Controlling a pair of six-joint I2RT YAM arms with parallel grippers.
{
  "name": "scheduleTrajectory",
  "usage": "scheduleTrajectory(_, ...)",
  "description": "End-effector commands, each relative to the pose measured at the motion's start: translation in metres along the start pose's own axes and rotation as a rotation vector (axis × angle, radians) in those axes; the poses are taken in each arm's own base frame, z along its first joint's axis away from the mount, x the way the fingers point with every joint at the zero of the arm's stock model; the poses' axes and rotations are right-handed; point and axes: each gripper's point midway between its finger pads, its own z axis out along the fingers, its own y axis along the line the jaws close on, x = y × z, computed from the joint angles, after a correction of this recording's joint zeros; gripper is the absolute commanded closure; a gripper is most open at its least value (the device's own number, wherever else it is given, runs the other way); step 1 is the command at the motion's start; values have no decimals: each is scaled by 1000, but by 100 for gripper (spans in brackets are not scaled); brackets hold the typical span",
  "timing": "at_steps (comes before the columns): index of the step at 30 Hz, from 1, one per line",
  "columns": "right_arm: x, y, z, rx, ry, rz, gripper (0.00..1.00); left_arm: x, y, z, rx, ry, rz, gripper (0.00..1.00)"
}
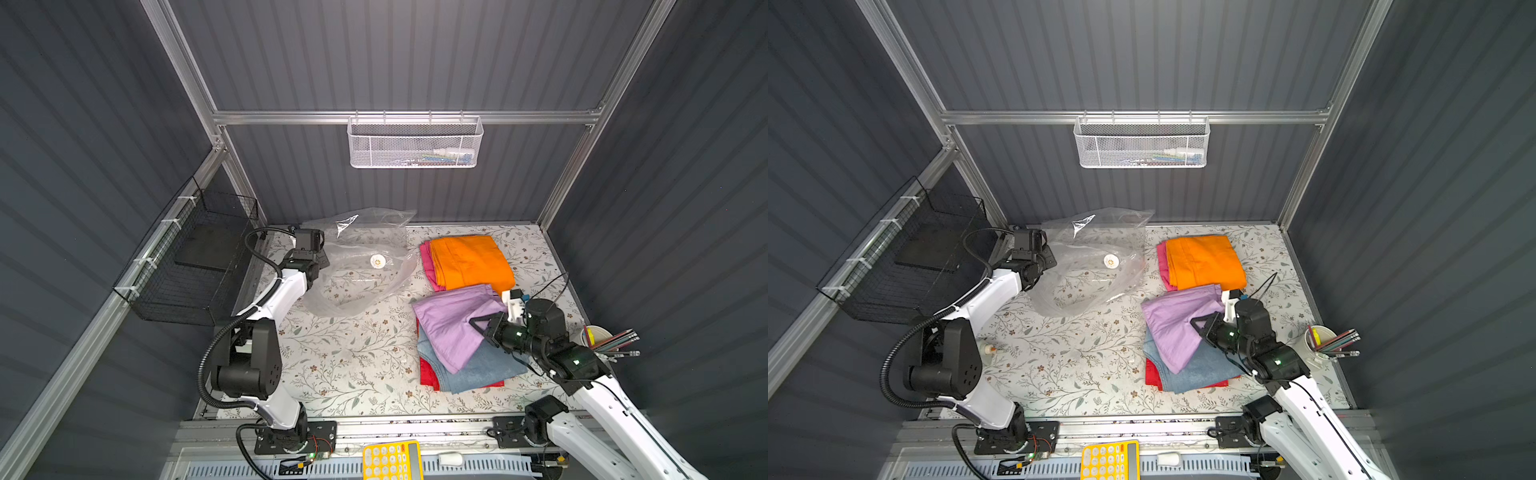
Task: Take the trousers out of the vacuum bag
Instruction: Place the trousers at the center of the board.
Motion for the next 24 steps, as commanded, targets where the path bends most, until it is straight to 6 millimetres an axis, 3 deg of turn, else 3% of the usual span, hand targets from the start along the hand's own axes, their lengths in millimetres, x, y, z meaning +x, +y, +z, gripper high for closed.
scheduleTrajectory(1,26,-54,11,173,21,120,86,-16,-2,-2,5,-27,5,100)
scheduleTrajectory(3,40,-88,9,279,15,188,80,-16,-2,-3,8,-28,4,100)
scheduleTrajectory(5,52,-111,7,316,12,246,66,-14,-2,-4,10,-24,4,100)
scheduleTrajectory(7,54,-121,-1,335,-18,270,48,-13,-1,-4,10,-23,2,100)
scheduleTrajectory(8,51,-124,-9,347,-47,263,34,-13,-1,-5,10,-25,2,100)
scheduleTrajectory(11,35,-119,-38,381,-142,203,9,-10,0,-4,8,-20,3,100)
scheduleTrajectory(14,22,-105,-65,402,-200,134,1,-9,0,-4,9,-18,0,100)
scheduleTrajectory(24,-18,-37,-125,373,-315,-46,1,-4,2,-5,12,-11,4,100)
